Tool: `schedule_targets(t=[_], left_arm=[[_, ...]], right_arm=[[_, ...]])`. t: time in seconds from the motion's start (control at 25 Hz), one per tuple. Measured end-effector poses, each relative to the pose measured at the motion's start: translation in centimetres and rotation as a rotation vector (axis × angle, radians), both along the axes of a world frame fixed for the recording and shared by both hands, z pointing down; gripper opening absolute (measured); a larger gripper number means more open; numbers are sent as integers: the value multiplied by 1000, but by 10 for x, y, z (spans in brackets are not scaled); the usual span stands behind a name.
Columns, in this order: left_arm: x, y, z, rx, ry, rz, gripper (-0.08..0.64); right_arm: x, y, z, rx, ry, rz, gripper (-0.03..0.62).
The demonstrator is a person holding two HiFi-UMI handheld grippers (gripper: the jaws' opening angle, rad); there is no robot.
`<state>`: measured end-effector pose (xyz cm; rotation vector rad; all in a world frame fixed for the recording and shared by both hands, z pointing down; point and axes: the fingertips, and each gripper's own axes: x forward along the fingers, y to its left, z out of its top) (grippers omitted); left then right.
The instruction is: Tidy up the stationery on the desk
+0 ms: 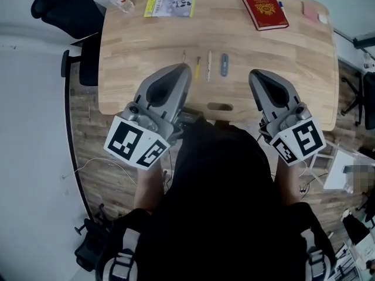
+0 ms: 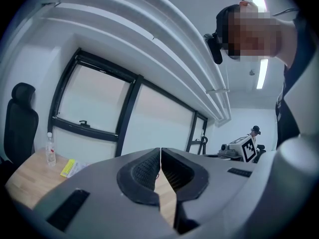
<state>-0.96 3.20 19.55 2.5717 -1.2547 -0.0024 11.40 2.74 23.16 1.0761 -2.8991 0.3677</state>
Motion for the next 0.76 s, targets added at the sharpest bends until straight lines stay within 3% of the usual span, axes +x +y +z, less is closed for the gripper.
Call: schedule_targets(t=[0.76], left_arm=[[4,13,10,-31,-17,-3,37]], right_arm=[[-1,20,4,3,34,-15,12]])
